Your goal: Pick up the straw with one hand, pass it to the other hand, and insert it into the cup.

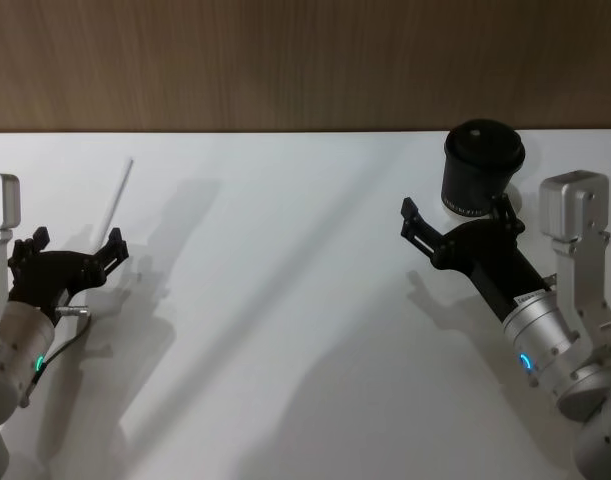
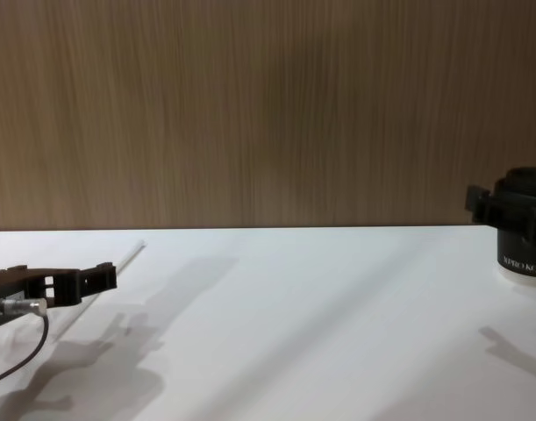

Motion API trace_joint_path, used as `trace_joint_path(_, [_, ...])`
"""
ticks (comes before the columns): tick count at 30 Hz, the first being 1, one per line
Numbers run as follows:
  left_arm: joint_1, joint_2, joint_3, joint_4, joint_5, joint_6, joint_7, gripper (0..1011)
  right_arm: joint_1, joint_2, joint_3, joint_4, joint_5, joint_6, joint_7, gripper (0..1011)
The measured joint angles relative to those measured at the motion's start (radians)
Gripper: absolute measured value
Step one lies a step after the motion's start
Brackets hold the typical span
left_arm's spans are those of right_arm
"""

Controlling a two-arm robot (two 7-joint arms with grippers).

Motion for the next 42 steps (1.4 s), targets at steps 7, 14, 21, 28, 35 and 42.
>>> trace_joint_path(7, [-0.006,-0.006,-0.003,0.0,0.003,0.034,0.009,1003,0.0,0.0,0.0,0.0,0.0,0.0,0.0,1001])
trace_joint_path(14, [-0.01,-0.008,-0.003,-0.002,0.014,0.065,0.017,1003,0.0,0.0,0.0,0.0,0.0,0.0,0.0,1001])
trace_joint_path(21, [-0.015,-0.007,0.005,0.001,0.028,0.083,0.014,1003,0.0,0.0,0.0,0.0,0.0,0.0,0.0,1001])
trace_joint_path(28, [-0.017,-0.011,0.006,0.008,0.03,0.089,0.005,1003,0.0,0.0,0.0,0.0,0.0,0.0,0.0,1001])
trace_joint_path(35, [-0.017,-0.024,-0.001,0.018,0.023,0.092,-0.004,1003,0.0,0.0,0.0,0.0,0.0,0.0,0.0,1001])
trace_joint_path(42, [-0.016,-0.043,-0.016,0.028,0.006,0.092,-0.013,1003,0.0,0.0,0.0,0.0,0.0,0.0,0.0,1001])
